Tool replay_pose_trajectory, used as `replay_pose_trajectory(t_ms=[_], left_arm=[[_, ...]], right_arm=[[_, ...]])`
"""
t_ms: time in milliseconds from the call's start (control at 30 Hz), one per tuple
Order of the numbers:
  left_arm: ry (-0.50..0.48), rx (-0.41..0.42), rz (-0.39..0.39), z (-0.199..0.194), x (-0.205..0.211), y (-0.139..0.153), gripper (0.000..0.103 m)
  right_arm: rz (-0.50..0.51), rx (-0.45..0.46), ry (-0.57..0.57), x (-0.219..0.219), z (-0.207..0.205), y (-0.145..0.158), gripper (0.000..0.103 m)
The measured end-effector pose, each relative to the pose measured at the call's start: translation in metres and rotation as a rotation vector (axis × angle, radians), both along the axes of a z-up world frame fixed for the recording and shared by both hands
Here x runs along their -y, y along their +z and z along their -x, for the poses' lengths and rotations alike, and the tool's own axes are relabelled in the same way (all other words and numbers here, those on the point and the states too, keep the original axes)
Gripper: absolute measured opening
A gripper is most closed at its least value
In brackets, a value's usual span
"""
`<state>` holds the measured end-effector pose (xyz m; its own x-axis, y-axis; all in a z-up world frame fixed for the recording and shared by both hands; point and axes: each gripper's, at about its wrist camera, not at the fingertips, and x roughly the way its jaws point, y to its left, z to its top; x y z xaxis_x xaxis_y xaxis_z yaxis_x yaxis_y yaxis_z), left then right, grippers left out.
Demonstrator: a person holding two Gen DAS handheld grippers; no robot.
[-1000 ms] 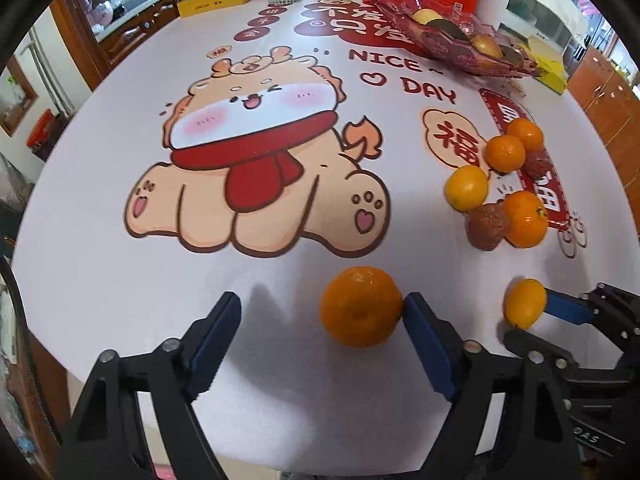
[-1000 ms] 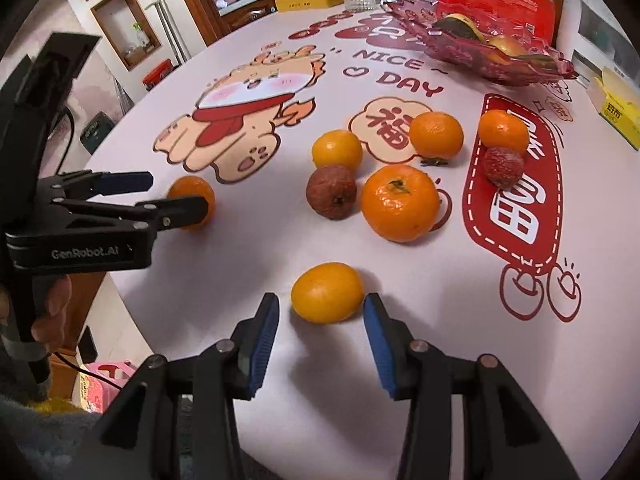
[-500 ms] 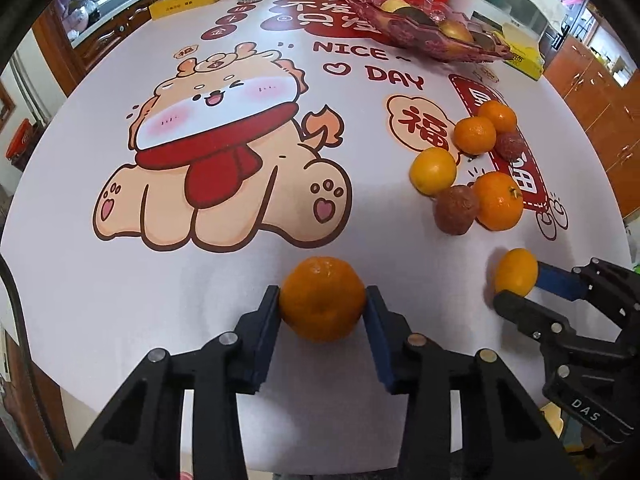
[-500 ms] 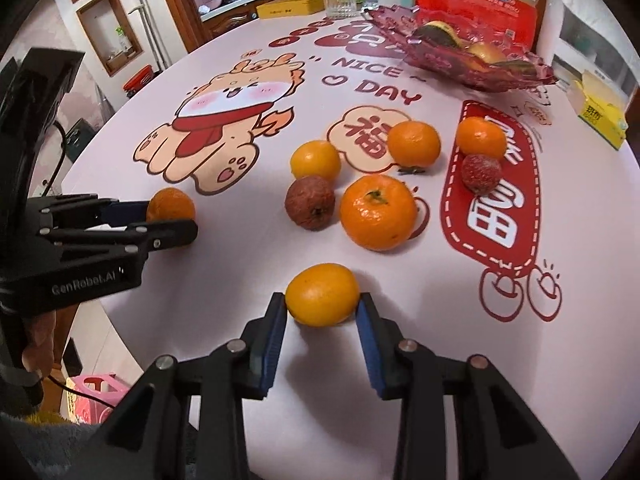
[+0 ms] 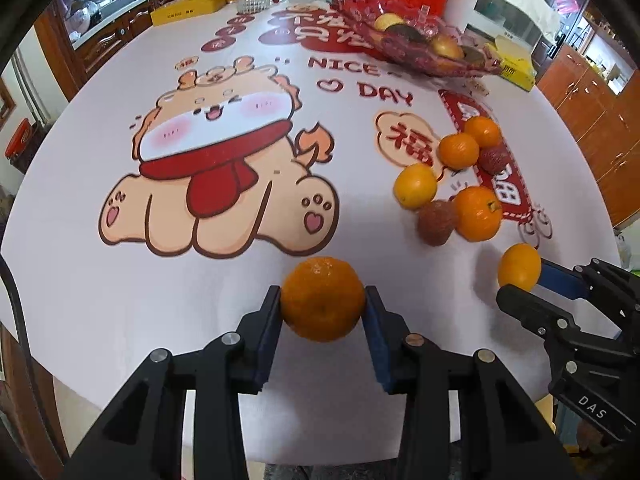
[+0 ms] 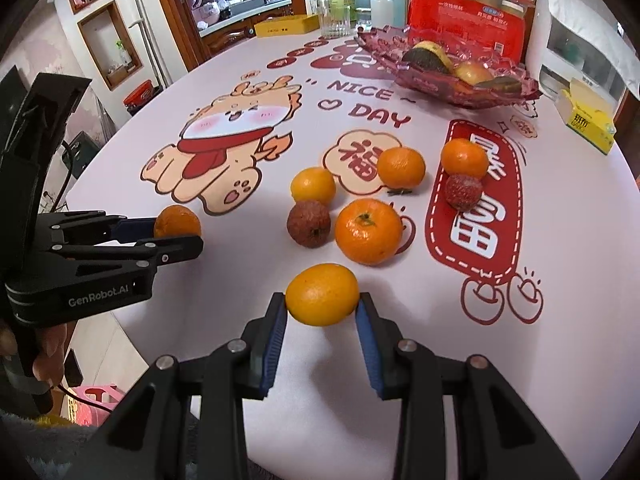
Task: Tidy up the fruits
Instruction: 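Lift both held oranges and carry them to the pink glass bowl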
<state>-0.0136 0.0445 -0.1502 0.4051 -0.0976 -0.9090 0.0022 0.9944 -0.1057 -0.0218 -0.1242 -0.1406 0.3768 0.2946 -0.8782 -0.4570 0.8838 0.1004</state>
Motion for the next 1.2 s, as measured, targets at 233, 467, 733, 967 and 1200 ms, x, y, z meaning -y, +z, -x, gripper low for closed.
replay_pose_trajectory(t_ms=[233,467,733,967,1200], left_arm=[[-0.024,0.044,0.008,-0.007,0.007,0.042,0.038],[-0.076,0.127,-0.005,-0.037,0.022,0.109,0.038],[-0.139,0.285,-0.086,-0.092,0.04,0.199,0.038],[-0.186,0.372,-0.148,-0.14,0.054,0.249,0.038],[-0.178,0.386,-0.162,-0.206,0.058,0.266,0.038]], right_arm=[[-0.03,0.062,-0.026,0.008,-0.008,0.031,0.035],[-0.061,0.141,-0.092,0.029,-0.033,0.085,0.035],[-0.07,0.301,-0.171,0.059,-0.081,0.176,0.035],[-0.061,0.428,-0.237,0.084,-0.135,0.245,0.035],[-0.075,0.452,-0.307,0.091,-0.203,0.269,0.035]])
